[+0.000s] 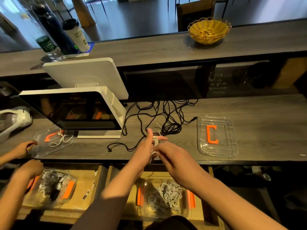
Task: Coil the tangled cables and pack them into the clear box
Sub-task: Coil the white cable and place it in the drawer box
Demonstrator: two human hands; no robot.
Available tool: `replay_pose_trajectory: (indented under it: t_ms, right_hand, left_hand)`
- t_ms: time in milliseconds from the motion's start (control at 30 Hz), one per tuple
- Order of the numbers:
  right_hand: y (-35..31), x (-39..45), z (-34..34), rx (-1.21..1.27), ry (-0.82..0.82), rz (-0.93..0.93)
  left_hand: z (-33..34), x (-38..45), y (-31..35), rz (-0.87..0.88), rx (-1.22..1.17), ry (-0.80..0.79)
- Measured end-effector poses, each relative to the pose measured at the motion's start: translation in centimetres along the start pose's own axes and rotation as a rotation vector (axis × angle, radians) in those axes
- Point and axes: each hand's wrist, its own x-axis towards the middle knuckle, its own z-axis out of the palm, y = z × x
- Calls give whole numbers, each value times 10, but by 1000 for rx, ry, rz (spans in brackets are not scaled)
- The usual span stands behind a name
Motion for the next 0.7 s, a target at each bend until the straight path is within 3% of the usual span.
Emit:
replay_pose_trajectory:
  t_ms: [167,300,400,567,700]
  right_hand:
    - [0,18,-7,-136,74,38]
    - [1,30,-16,-184,162,111]
    - [4,36,-17,-194,152,122]
    - [7,42,-13,-79,170,123]
    - [5,39,0,-6,169,162]
  left_hand:
    - [-5,-5,10,-154,-55,-160]
    - [-15,-3,7,-145,-142,-320]
    - [-24,-5,7,-81,-4,-428]
    - [-41,-8,12,-9,258,-418]
    - [-47,-13,1,-27,-12,-304]
